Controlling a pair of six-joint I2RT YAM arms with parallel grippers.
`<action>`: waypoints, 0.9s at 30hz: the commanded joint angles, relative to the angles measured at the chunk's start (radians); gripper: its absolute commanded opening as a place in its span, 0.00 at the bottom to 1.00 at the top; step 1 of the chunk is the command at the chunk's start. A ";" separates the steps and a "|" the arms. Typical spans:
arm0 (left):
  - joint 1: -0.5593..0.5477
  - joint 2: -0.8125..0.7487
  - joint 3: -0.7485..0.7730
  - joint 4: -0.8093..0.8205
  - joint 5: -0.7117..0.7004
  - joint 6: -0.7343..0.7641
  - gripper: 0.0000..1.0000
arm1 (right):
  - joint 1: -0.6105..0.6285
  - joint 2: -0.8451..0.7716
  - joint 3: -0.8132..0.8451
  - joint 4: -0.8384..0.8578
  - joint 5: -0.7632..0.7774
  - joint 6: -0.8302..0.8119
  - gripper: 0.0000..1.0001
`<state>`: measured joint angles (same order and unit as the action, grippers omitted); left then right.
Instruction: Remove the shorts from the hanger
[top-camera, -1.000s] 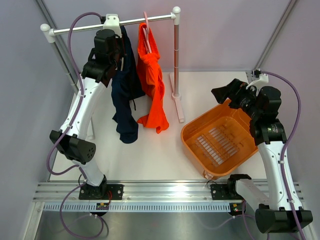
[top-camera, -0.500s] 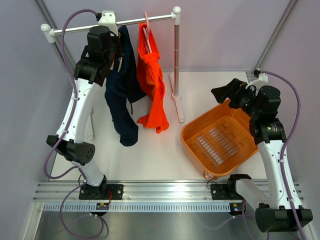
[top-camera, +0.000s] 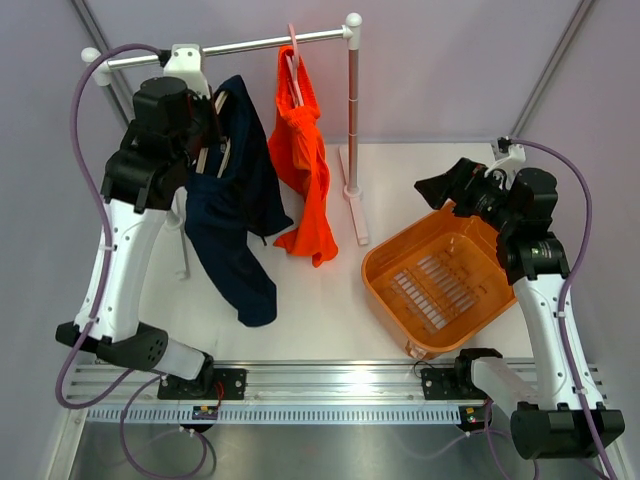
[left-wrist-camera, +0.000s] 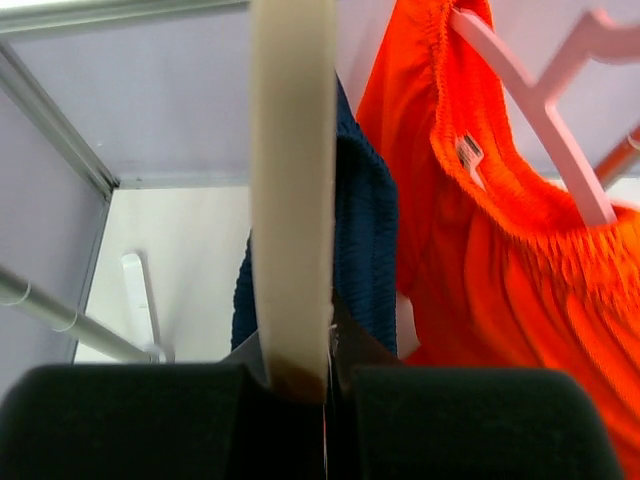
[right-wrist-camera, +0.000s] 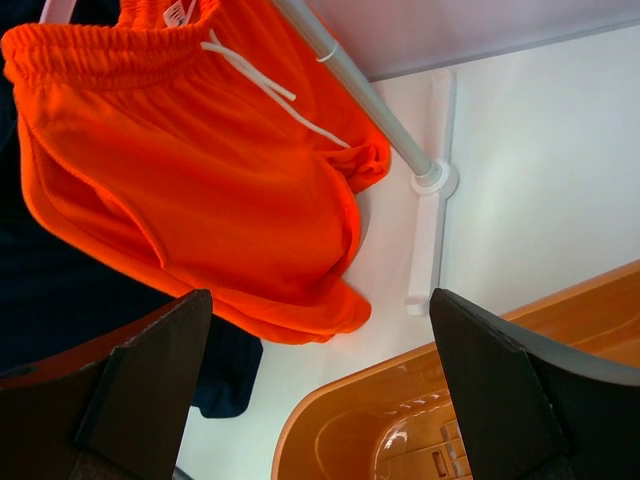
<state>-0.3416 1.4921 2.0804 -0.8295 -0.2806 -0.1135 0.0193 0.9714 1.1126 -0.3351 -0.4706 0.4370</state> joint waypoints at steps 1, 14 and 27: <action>-0.031 -0.107 -0.042 -0.023 0.035 -0.017 0.00 | 0.001 0.010 0.023 0.051 -0.124 -0.023 0.99; -0.091 -0.444 -0.379 -0.227 0.630 0.024 0.00 | 0.459 0.067 0.144 -0.064 0.081 -0.090 0.96; -0.111 -0.527 -0.585 -0.096 0.810 0.018 0.00 | 0.855 0.311 0.329 -0.140 0.429 -0.090 0.91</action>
<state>-0.4473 0.9829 1.4948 -1.0599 0.4511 -0.0868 0.8345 1.2324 1.3792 -0.4438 -0.1715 0.3668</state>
